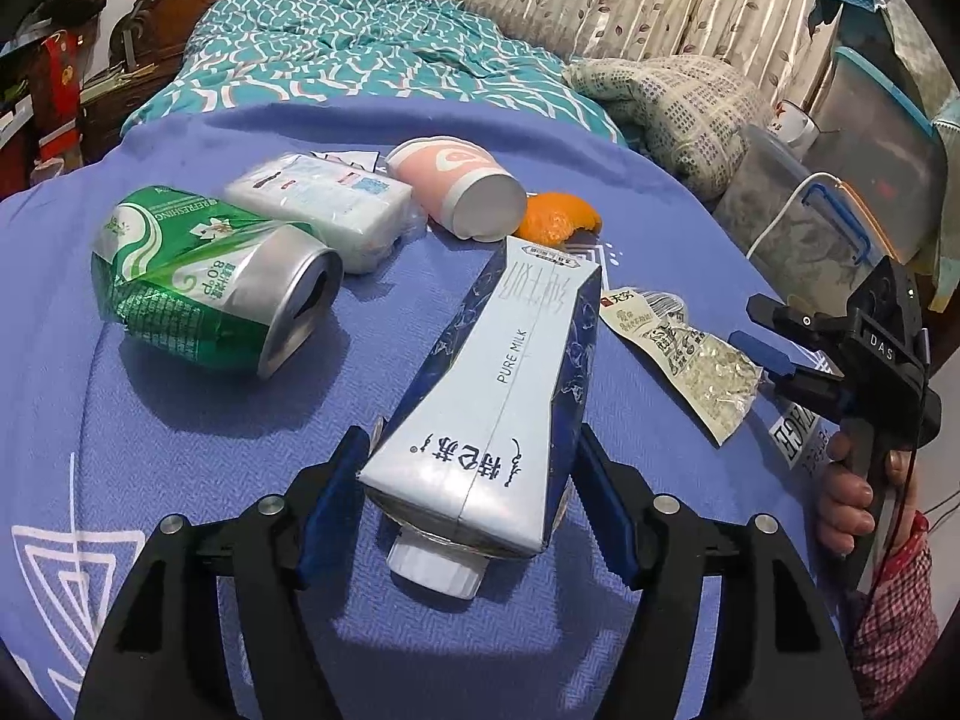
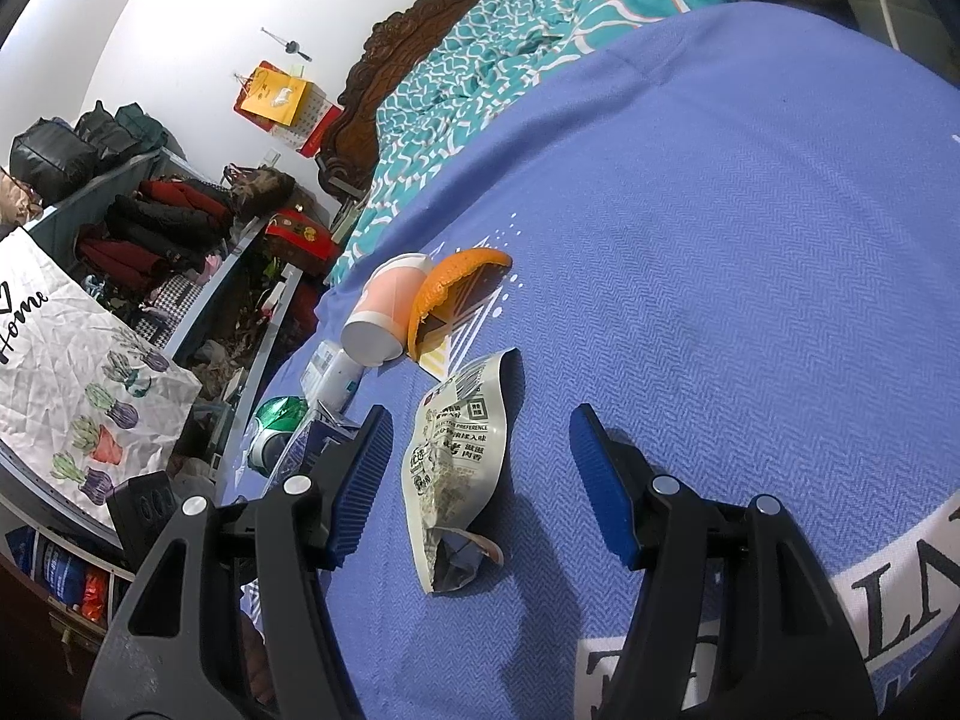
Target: Collect trash
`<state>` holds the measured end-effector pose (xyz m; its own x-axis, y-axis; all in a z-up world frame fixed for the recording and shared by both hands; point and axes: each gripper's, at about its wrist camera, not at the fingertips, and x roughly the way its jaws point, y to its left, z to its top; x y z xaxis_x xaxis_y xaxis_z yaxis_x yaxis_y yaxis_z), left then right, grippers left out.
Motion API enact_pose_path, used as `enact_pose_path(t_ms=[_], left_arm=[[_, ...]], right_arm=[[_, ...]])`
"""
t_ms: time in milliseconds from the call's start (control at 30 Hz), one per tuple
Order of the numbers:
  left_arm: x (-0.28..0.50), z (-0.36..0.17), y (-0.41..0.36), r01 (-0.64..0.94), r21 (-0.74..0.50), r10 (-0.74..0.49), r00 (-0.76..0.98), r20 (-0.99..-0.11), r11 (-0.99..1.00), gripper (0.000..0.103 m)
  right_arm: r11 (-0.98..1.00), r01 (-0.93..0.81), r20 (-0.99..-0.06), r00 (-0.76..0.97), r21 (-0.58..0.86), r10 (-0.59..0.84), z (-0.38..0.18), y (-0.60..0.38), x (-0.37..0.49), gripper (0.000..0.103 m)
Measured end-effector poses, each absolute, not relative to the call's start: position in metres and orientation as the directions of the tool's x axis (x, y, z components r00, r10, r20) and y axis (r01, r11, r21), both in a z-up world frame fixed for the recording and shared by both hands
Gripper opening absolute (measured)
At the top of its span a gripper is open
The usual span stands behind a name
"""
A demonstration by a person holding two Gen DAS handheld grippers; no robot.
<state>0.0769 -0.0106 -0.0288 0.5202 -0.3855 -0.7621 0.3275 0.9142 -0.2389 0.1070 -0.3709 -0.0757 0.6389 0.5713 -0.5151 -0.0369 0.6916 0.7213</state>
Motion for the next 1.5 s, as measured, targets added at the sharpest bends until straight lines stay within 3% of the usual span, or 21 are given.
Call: enact_pose_path(t_ms=[200,1167,1500], left_arm=[[0.074,-0.028,-0.014,0.346,-0.225,-0.386,0.522,-0.760,0.911,0.056],[0.076,-0.027,-0.007,0.342,-0.270,-0.418,0.504,-0.756,0.900,0.056],[0.076,-0.028,-0.009,0.342,-0.266,-0.415,0.504,-0.758,0.901,0.056]], right_arm=[[0.691,-0.037,-0.514,0.639,0.722,0.571,-0.075,-0.371,0.107,0.063],[0.670,0.058,-0.505,0.707,0.740,0.496,-0.076,-0.383,0.056,0.062],[0.684,0.055,-0.533,0.673,0.727,0.513,-0.075,-0.372,0.027,0.056]])
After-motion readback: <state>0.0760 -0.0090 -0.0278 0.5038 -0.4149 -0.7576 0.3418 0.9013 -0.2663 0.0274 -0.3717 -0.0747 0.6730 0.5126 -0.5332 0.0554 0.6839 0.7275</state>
